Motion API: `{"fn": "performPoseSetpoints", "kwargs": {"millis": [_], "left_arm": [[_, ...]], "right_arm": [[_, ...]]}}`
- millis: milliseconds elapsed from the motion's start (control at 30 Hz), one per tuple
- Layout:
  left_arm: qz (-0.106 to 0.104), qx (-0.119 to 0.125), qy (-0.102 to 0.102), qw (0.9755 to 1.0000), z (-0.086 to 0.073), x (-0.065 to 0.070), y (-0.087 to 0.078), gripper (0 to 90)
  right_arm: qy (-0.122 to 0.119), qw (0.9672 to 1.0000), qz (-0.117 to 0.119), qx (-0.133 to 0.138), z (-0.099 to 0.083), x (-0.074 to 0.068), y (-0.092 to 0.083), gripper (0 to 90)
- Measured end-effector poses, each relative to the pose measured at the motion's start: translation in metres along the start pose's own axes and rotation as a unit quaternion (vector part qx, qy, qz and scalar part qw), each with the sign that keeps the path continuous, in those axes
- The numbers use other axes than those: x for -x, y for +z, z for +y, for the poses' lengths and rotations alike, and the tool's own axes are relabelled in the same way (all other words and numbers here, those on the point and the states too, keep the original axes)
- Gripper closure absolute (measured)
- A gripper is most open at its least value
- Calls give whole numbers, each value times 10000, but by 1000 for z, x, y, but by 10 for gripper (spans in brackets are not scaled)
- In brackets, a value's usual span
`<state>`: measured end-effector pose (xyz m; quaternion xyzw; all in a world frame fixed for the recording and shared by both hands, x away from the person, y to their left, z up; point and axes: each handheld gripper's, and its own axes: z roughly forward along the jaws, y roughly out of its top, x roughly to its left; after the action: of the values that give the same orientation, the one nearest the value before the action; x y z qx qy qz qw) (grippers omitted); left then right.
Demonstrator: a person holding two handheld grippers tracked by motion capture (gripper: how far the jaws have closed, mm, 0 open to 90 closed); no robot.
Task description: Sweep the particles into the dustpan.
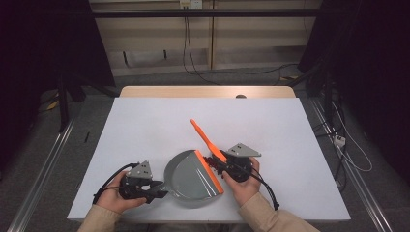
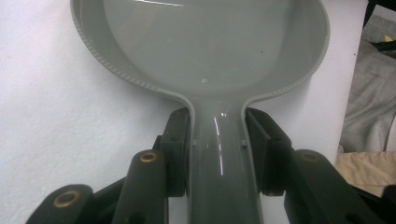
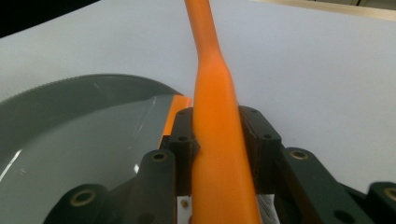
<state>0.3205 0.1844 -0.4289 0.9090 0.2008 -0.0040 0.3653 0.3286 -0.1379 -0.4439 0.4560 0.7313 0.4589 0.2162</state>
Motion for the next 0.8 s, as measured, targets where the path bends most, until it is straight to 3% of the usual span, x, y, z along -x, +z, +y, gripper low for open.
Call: {"fn": "performPoseSetpoints", "kwargs": {"millis": [633, 700, 800], "left_arm": [[25, -28, -90, 10000, 4, 2, 4, 628], [1, -16, -71, 10000, 4, 2, 4, 628], [20, -28, -82, 10000, 4, 2, 4, 628]], "right_arm": [[404, 9987, 164, 263, -4, -25, 6, 686], [301, 9992, 118, 252, -3, -28, 7, 686], [373, 9988, 118, 282, -2, -28, 8, 687]]}}
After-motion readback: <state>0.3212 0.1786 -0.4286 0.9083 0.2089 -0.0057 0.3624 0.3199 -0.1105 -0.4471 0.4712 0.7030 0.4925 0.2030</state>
